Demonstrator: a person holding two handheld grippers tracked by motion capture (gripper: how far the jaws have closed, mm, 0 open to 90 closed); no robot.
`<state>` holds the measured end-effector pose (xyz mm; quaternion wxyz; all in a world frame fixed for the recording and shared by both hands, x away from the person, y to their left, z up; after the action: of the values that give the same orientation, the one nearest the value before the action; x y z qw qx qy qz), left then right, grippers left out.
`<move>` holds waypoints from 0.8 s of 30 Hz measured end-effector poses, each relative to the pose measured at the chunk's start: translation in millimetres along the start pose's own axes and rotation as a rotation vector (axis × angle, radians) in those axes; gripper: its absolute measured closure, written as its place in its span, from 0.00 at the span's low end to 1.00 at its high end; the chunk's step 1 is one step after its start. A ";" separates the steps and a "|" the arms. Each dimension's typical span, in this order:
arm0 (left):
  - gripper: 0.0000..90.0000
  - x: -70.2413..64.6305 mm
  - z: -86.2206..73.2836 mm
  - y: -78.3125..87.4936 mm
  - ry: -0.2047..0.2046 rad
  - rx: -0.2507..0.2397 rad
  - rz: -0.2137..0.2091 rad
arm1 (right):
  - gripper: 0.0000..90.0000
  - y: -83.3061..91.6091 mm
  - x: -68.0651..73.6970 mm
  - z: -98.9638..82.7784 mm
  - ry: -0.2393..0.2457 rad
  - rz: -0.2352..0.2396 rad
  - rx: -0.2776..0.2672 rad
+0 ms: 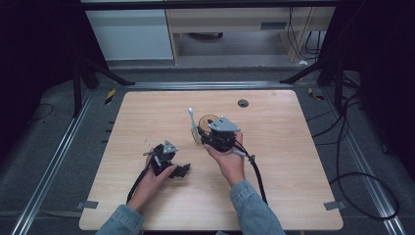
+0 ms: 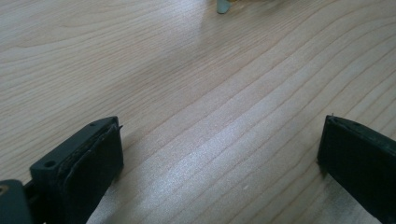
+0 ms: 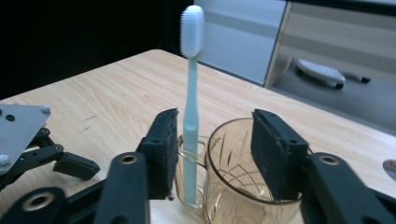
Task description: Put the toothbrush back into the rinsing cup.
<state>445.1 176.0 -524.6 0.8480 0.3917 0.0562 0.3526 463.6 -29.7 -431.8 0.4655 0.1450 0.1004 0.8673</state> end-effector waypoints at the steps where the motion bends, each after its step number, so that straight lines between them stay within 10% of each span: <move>1: 0.00 0.0 0.0 0.0 0.000 0.000 0.000 | 0.53 1.3 -1.3 0.8 -0.007 -0.004 0.006; 24: 0.00 -0.1 0.0 0.0 -0.001 0.000 0.000 | 0.16 32.3 -40.4 7.3 -0.060 -0.060 0.191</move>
<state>445.0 176.0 -524.6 0.8481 0.3918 0.0558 0.3523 462.2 -80.8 -421.3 0.4779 0.2118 0.1728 0.8348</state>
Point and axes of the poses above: each handheld gripper's, and its own axes: y roughly backward along the jaws, z roughly out of its top, x roughly to its left, the point moved 2 cm from there along -y, roughly forward along the jaws, and after that the axes turned 13 degrees about -y, right-handed, at the moved point
